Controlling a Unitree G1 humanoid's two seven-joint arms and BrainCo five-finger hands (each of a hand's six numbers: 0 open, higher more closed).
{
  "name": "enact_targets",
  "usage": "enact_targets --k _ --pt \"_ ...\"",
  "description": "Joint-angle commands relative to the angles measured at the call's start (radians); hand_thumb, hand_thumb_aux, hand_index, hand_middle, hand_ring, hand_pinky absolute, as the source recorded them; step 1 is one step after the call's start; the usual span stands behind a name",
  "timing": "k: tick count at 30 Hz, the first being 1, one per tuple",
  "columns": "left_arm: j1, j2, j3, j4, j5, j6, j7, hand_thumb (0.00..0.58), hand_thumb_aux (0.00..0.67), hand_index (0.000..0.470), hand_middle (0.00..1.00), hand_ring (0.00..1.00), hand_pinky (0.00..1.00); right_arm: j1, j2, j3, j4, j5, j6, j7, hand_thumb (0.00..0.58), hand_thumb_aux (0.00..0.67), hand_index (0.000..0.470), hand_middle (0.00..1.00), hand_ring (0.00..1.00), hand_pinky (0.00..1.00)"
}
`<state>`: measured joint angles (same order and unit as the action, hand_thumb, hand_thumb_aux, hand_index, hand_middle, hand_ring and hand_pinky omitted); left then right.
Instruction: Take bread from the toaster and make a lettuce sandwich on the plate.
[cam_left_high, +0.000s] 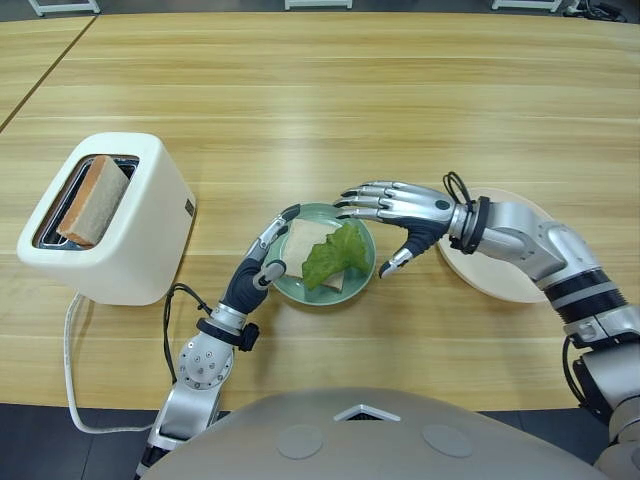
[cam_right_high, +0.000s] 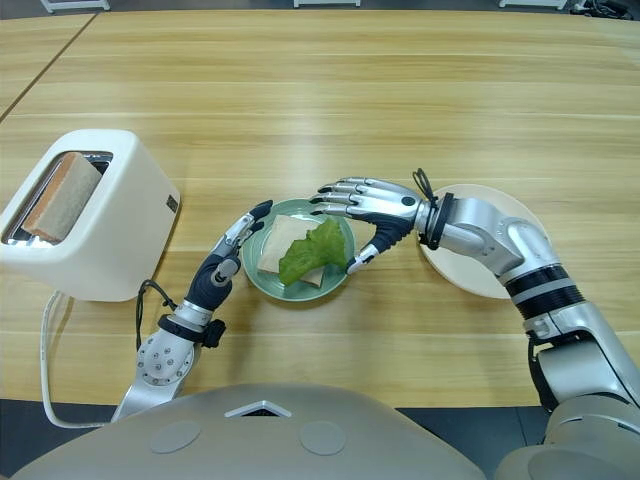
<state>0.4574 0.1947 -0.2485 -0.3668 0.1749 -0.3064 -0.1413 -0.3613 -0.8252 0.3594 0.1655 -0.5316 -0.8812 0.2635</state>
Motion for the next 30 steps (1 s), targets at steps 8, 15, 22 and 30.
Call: enact_targets --k 8,15,22,30 --pt "-0.016 0.044 0.036 0.073 0.167 0.133 0.039 0.0 0.0 0.0 0.0 0.0 0.0 0.123 -0.024 0.026 -0.048 0.057 0.02 0.191 0.0 0.0 0.0 0.0 0.0 0.0" --pt "-0.052 0.058 0.072 0.138 0.212 0.161 0.077 0.0 0.0 0.0 0.0 0.0 0.0 0.108 0.058 0.049 -0.031 -0.038 0.027 0.174 0.0 0.0 0.0 0.0 0.0 0.0" --pt "-0.06 0.067 0.056 0.191 0.212 0.169 0.07 0.0 0.0 0.0 0.0 0.0 0.0 0.1 0.104 0.1 0.009 -0.091 0.023 0.196 0.0 0.0 0.0 0.0 0.0 0.0" --pt "-0.058 0.083 0.002 0.227 0.234 0.189 0.034 0.0 0.0 0.0 0.0 0.0 0.0 0.061 0.158 0.108 0.035 -0.117 0.016 0.152 0.0 0.0 0.0 0.0 0.0 0.0"
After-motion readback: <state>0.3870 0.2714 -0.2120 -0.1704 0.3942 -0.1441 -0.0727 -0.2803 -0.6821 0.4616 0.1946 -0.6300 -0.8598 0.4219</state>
